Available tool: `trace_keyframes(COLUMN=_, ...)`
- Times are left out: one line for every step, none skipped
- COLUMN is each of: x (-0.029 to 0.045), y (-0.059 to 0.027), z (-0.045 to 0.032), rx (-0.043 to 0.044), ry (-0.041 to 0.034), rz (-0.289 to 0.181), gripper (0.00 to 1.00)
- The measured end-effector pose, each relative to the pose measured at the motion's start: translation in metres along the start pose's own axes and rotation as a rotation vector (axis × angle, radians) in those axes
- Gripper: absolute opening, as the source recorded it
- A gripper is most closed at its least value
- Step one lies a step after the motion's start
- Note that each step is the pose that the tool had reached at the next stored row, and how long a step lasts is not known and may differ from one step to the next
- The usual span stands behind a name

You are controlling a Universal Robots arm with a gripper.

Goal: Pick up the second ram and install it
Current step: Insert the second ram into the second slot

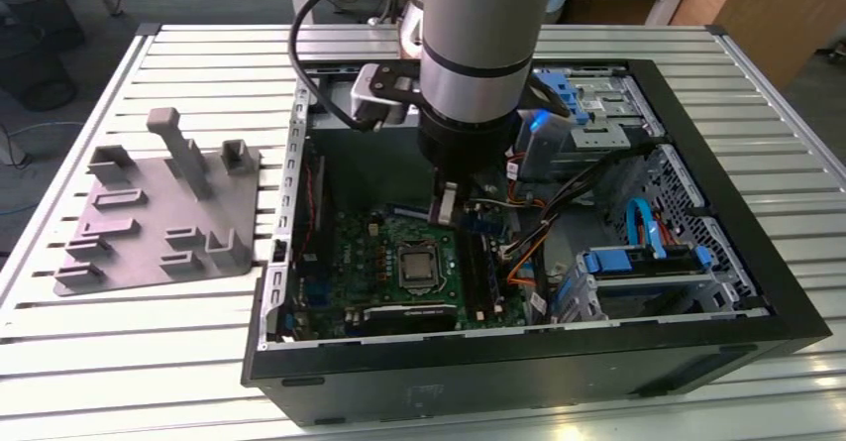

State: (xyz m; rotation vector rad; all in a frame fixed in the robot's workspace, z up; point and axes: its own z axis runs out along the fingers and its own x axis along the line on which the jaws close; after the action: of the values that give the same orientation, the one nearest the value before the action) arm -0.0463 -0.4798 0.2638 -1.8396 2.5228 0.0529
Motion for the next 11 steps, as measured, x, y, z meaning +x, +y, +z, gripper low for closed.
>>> trace_keyframes(x=0.0, y=0.0, z=0.0001, rx=0.0005, ry=-0.0003, rz=0.014, gripper=0.14)
trace_keyframes(x=0.0, y=0.0, z=0.0002, rx=0.0009, ry=-0.0004, rz=0.027, gripper=0.14)
trace_keyframes(x=0.0, y=0.0, z=0.0003, rx=0.0015, ry=-0.0006, rz=0.041, gripper=0.14)
trace_keyframes(x=0.0, y=0.0, z=0.0003, rx=0.002, ry=-0.0008, rz=0.055, gripper=0.14)
trace_keyframes(x=0.0, y=0.0, z=0.0004, rx=0.0025, ry=-0.001, rz=0.07, gripper=0.14)
trace_keyframes(x=0.0, y=0.0, z=0.0005, rx=0.0031, ry=-0.0011, rz=0.084, gripper=0.14)
trace_keyframes(x=0.0, y=0.0, z=0.0006, rx=0.0036, ry=-0.0014, rz=0.099, gripper=0.14)
trace_keyframes(x=0.0, y=0.0, z=0.0006, rx=0.0042, ry=-0.0016, rz=0.115, gripper=0.14)
trace_keyframes(x=0.0, y=0.0, z=0.0008, rx=0.0047, ry=-0.0019, rz=0.129, gripper=0.14)
trace_keyframes(x=0.0, y=0.0, z=0.0008, rx=0.0052, ry=-0.0021, rz=0.144, gripper=0.14)
trace_keyframes(x=0.0, y=0.0, z=0.0009, rx=0.0057, ry=-0.0023, rz=0.158, gripper=0.14)
